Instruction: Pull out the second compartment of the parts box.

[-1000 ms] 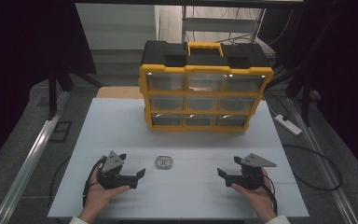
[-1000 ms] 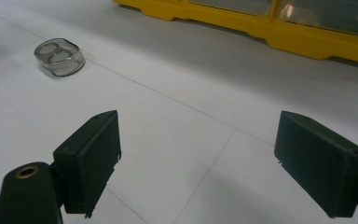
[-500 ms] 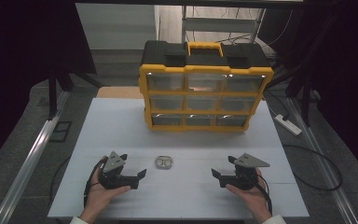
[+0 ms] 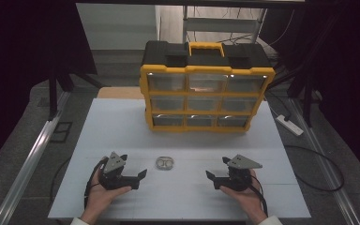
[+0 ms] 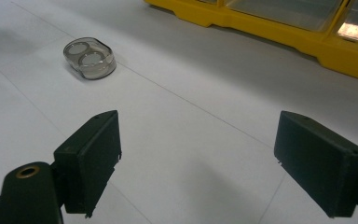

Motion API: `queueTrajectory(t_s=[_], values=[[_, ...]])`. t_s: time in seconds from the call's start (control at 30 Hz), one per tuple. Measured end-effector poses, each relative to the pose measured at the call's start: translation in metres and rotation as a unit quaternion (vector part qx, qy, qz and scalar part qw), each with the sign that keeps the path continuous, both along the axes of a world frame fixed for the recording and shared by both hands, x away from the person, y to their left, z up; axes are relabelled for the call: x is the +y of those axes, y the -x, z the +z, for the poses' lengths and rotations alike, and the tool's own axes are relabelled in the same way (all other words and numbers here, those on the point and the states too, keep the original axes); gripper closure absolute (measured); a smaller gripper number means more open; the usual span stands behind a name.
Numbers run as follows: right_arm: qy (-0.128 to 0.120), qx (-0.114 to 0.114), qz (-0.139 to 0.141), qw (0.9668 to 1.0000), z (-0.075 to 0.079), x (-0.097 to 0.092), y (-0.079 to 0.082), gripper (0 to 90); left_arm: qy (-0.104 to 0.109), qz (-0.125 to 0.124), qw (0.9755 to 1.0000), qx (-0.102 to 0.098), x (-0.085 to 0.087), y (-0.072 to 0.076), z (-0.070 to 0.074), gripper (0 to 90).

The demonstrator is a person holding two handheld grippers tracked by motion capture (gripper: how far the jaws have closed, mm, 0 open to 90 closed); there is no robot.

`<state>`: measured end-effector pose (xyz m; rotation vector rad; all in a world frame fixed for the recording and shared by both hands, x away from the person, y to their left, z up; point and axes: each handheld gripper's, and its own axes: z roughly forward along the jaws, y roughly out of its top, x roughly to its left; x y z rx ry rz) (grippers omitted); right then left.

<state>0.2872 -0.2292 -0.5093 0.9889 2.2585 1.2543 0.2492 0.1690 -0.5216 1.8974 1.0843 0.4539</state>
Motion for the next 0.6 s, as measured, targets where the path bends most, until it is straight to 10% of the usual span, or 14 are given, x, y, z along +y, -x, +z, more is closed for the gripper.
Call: queueTrajectory(t_s=[0.6], values=[[0.042,-0.041,0.015,0.9982,0.0012,0.007,0.0038,14.5,-0.001,-0.005,1.0,0.003,0.0003,0.0002,-0.001,5.6]])
